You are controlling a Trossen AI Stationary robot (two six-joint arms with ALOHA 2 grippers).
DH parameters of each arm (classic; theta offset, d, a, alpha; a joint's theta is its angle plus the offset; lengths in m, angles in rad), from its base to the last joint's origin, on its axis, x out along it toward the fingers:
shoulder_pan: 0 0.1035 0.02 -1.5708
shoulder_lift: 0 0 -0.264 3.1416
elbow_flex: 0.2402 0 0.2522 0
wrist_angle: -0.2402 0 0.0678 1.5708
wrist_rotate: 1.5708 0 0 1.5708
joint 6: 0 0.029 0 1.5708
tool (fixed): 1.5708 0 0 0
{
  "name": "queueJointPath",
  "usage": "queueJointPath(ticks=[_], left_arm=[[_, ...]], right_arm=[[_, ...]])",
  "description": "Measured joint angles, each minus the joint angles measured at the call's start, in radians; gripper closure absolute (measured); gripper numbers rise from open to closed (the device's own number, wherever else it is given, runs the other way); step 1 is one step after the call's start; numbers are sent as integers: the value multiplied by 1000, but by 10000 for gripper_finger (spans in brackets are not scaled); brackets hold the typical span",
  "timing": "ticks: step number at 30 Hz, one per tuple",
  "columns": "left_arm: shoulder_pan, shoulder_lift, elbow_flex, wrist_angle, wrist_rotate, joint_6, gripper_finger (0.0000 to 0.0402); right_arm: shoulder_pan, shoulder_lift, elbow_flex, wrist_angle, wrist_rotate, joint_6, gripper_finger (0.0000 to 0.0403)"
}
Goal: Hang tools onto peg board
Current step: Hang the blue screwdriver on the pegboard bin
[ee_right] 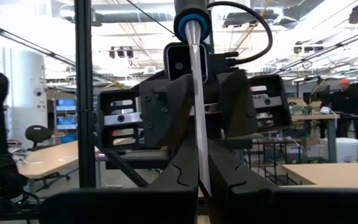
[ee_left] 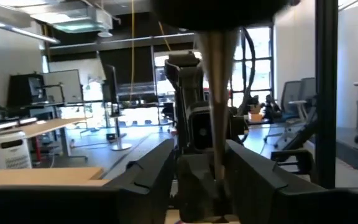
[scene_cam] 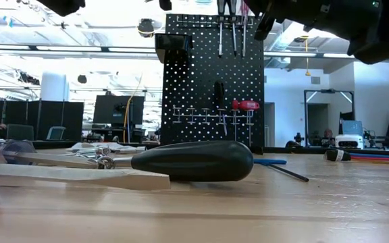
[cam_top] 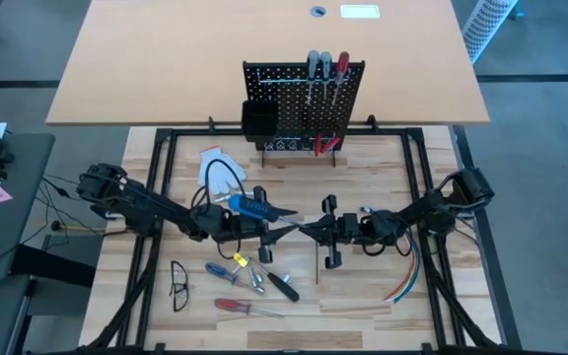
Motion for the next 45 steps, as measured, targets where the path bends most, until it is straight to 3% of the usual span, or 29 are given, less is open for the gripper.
queueJointPath(ticks=[10, 14, 17, 25, 31, 36, 40, 45], left_arm=[[0, 0, 0, -5, 64, 12, 387], [-1, -9, 25, -81, 66, 8, 394], [-1, -32, 103, -282, 53, 14, 397], [11, -45, 454, -1059, -111, 2, 399], [90, -49, 650, -1329, -168, -22, 401], [182, -49, 739, -1430, -90, -26, 401], [328, -49, 818, -1507, 63, -115, 401], [497, -49, 924, -1597, 164, -179, 401]], right_arm=[[-1, 0, 0, -2, -2, -2, 392], [0, 0, -2, -11, -5, -4, 388], [-3, 0, -2, -30, -5, -3, 378], [-21, -3, 0, -154, 54, 43, 342], [-13, 1, -1, -248, 29, 95, 328], [-3, 0, -1, -294, 42, 91, 327], [6, 0, -1, -336, 41, 91, 327], [11, 0, -2, -360, 44, 90, 327]])
